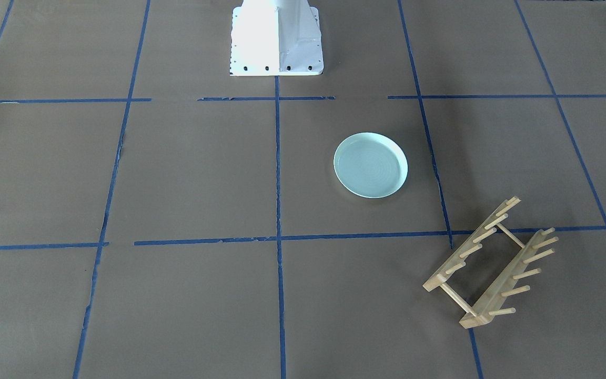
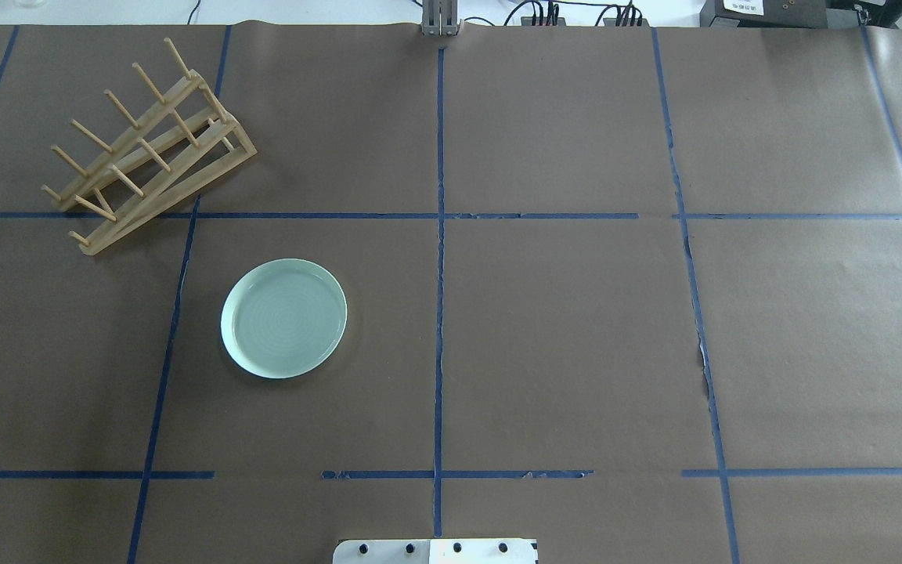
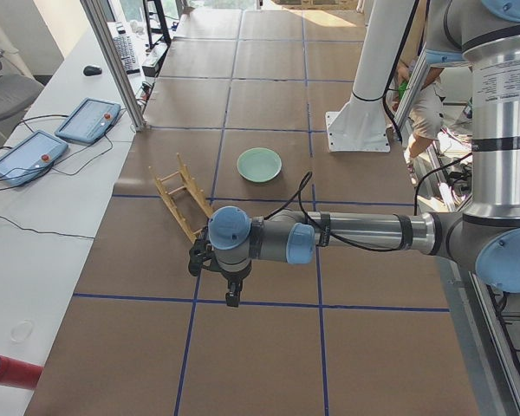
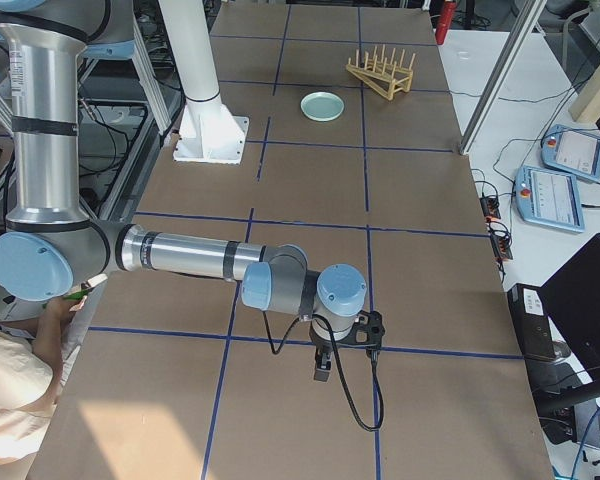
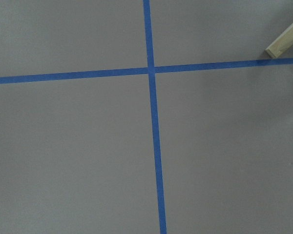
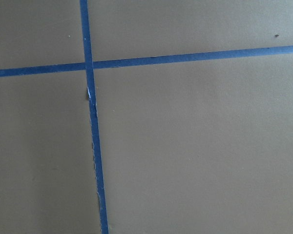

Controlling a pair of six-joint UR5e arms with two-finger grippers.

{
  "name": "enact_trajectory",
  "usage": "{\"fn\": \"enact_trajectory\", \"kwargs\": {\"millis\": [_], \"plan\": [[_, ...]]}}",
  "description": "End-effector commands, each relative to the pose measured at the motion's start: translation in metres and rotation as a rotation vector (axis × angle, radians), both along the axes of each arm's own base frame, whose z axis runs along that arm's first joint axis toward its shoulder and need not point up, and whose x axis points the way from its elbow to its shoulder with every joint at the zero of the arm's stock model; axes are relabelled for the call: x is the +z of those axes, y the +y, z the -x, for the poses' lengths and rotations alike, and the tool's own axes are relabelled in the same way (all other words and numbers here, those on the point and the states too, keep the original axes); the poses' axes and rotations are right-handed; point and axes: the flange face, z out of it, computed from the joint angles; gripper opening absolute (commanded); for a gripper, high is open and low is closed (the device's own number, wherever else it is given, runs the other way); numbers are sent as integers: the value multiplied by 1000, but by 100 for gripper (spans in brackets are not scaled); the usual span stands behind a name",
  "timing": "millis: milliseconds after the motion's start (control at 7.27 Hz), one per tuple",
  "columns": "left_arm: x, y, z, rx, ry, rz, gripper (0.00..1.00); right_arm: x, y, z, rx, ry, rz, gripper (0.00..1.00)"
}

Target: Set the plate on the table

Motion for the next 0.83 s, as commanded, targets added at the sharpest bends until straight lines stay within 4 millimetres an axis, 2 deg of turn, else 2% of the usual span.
{"fn": "enact_trajectory", "kwargs": {"millis": [0, 688], "plan": [[0, 1, 1, 0, 1, -2, 100, 0, 0, 0, 0, 0, 0, 100], [-4, -3, 1, -1, -1, -13, 100, 0, 0, 0, 0, 0, 0, 100]]}}
